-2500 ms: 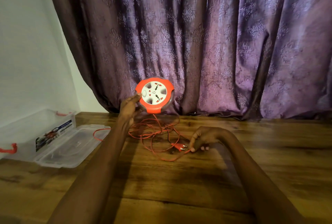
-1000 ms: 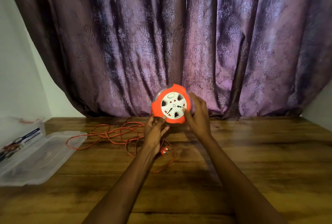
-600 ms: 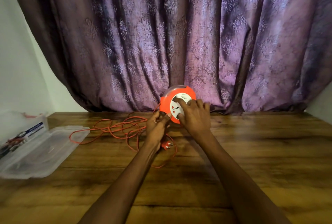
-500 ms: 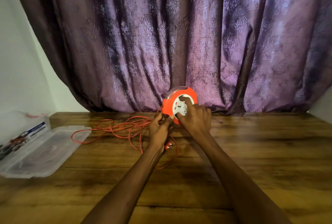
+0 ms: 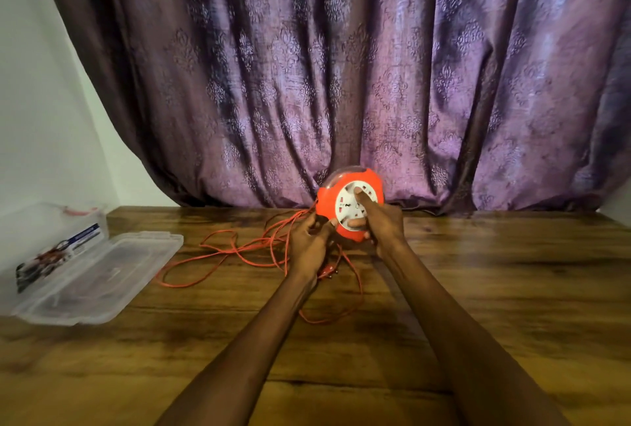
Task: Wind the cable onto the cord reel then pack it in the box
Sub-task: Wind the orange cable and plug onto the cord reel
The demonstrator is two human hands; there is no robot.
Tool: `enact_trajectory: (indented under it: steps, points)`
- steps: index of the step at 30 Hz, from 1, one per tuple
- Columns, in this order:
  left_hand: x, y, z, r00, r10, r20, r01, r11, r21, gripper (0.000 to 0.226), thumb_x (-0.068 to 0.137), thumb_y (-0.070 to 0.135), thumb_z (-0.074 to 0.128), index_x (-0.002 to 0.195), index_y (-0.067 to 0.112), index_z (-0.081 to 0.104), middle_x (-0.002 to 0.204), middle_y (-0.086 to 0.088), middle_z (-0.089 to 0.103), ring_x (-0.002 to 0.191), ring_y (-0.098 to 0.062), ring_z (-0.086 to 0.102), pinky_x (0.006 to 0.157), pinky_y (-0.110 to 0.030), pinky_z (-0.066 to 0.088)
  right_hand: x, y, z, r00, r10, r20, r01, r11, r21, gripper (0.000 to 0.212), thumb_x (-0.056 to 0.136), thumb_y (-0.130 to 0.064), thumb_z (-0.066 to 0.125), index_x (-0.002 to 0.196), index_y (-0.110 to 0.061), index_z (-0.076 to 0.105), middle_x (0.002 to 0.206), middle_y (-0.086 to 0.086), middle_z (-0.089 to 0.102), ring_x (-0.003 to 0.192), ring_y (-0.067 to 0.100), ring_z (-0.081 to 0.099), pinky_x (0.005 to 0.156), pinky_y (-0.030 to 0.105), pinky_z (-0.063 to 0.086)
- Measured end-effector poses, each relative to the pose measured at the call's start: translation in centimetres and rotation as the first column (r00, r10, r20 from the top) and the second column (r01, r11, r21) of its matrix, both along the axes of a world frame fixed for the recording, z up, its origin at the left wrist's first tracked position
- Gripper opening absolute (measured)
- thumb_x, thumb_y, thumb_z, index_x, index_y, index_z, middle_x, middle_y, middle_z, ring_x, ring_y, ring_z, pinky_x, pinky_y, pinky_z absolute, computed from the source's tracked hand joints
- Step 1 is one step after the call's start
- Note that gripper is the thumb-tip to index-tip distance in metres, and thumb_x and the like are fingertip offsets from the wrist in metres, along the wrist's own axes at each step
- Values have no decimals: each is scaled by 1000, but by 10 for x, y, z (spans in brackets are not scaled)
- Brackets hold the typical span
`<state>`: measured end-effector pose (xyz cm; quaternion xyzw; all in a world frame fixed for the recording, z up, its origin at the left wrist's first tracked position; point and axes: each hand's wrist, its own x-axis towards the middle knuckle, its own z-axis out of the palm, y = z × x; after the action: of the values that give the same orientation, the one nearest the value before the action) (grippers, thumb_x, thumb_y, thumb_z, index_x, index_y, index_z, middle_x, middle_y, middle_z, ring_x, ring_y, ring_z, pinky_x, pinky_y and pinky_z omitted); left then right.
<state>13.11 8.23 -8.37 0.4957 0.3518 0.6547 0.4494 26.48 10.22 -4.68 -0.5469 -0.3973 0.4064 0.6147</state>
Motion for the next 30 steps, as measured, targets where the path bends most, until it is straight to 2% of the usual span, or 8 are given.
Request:
enact_trajectory:
  steps: [5,10,14,18,21,23,25,30]
  points:
    - [-8,0,4,998,-47,41,51,994,-93,6,91,12,68,90,10,63,84,-14,54,64,-8,54,58,-20,51,21,3,8,882,-319,347,255,942,220,39,77,-49,76,102,-23,61,103,0,69,92,20,63,82,35,50]
    - [-10,-7,13,989,-145,4,144,979,-147,16,93,10,66,80,17,61,73,2,61,61,-3,57,61,-19,54,34,7,10,989,149,22,-150,964,217,28,90,-19,71,113,-5,66,98,12,69,89,24,62,68,25,55]
    - [-28,-6,30,954,-220,-203,153,941,-303,18,99,23,59,88,9,65,77,-7,67,58,-17,64,52,-19,56,41,7,2,977,153,-150,-116,967,228,26,93,-17,67,114,-2,65,109,21,67,83,25,62,80,40,51]
    - [-60,3,42,951,129,-281,-148,988,-48,35,101,29,55,74,10,69,54,-1,62,35,-9,53,37,-17,40,39,5,4,978,60,-201,-7,967,253,25,89,-19,72,111,-11,63,100,10,68,66,9,67,60,26,55]
    - [-83,12,42,597,509,-620,-419,857,301,21,91,36,66,90,17,74,82,-3,74,74,-15,68,68,-31,52,38,5,5,976,50,-211,13,958,285,22,88,-20,73,106,-17,61,94,4,68,60,3,66,54,22,55]
    - [-92,18,36,397,394,-829,-294,910,292,33,86,40,71,113,22,72,107,-6,74,100,-23,68,90,-38,53,36,4,6,973,61,-221,7,955,296,20,88,-20,73,102,-18,60,91,2,67,60,2,66,53,21,55]
    - [-94,21,30,431,216,-876,-174,973,154,31,88,36,70,116,23,71,108,-5,75,100,-22,69,91,-41,54,35,4,7,971,68,-229,6,951,308,15,88,-20,73,96,-20,60,88,0,67,59,2,65,51,20,53]
    - [-90,30,31,618,277,-736,-243,957,157,24,94,32,63,73,21,67,67,4,72,53,-13,67,58,-28,49,30,2,14,965,76,-252,3,955,298,31,91,-18,70,118,-12,56,89,3,65,65,8,62,53,23,52]
